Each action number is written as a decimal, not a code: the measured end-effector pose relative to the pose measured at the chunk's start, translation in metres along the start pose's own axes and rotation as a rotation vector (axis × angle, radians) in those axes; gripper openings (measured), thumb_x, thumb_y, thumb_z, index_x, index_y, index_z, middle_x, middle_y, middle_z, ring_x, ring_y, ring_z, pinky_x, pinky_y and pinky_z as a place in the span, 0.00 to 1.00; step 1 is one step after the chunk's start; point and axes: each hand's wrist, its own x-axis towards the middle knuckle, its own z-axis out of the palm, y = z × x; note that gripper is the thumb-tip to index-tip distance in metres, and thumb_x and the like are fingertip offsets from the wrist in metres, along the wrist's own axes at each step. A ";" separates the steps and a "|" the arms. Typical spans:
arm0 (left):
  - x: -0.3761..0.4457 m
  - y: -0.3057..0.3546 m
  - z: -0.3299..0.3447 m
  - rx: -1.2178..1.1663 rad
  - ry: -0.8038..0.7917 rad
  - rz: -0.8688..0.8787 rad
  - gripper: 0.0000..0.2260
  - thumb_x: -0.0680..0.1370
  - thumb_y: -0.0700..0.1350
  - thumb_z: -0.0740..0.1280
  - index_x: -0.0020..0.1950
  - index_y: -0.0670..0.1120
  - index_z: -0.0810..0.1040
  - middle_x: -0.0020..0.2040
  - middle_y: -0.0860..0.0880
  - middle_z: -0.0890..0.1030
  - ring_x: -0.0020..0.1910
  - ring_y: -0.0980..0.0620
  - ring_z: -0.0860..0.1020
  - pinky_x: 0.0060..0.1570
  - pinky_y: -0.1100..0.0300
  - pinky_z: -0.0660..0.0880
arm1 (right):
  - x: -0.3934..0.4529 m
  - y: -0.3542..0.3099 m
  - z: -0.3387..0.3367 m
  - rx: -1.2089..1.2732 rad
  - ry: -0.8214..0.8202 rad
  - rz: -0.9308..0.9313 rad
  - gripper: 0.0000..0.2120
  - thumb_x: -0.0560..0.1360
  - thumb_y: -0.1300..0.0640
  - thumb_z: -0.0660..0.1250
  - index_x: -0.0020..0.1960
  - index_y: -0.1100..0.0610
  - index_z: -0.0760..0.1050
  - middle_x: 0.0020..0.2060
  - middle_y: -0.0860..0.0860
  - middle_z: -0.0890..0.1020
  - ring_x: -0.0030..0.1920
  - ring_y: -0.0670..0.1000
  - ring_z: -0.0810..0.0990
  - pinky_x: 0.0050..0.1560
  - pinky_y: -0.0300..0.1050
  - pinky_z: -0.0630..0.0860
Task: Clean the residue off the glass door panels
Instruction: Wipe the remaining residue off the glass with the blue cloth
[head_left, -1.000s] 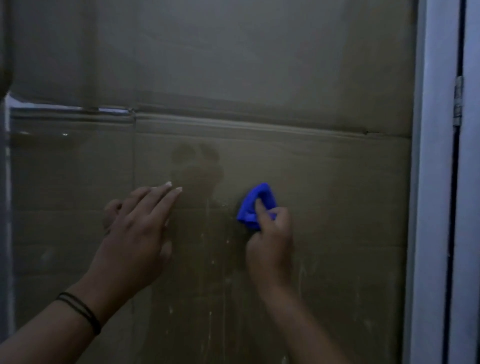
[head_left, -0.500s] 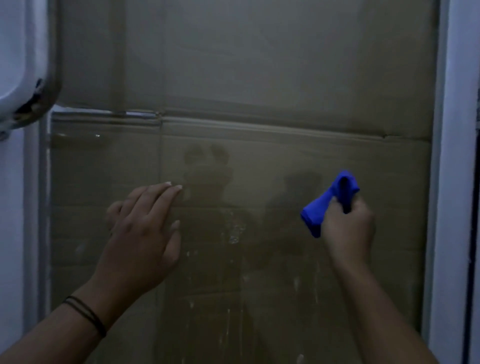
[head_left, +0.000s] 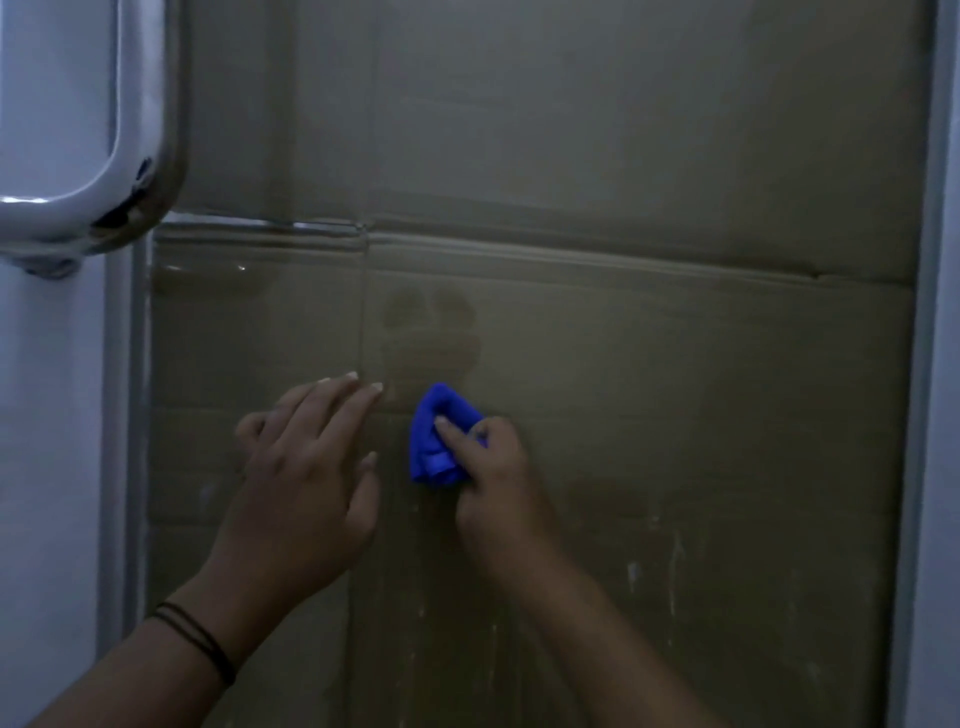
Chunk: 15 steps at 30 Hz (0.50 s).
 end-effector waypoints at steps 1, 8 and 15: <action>-0.002 -0.002 -0.001 -0.006 -0.004 -0.005 0.25 0.70 0.50 0.58 0.65 0.44 0.76 0.64 0.44 0.77 0.62 0.42 0.73 0.56 0.46 0.66 | 0.003 0.000 -0.008 0.154 0.037 0.086 0.25 0.71 0.75 0.57 0.63 0.59 0.75 0.48 0.54 0.72 0.46 0.46 0.69 0.47 0.29 0.65; -0.011 -0.018 -0.004 -0.031 -0.047 -0.061 0.25 0.70 0.47 0.64 0.67 0.44 0.74 0.64 0.44 0.75 0.65 0.43 0.70 0.60 0.42 0.67 | 0.006 0.035 -0.083 -0.148 0.591 0.414 0.17 0.70 0.71 0.60 0.57 0.64 0.78 0.44 0.54 0.70 0.40 0.51 0.68 0.39 0.37 0.59; -0.023 -0.030 -0.002 -0.069 -0.088 -0.092 0.25 0.71 0.47 0.65 0.69 0.45 0.71 0.65 0.45 0.73 0.67 0.46 0.69 0.60 0.36 0.68 | -0.007 0.029 -0.019 -0.353 0.385 0.301 0.28 0.72 0.71 0.58 0.71 0.56 0.67 0.47 0.49 0.63 0.40 0.48 0.64 0.38 0.37 0.57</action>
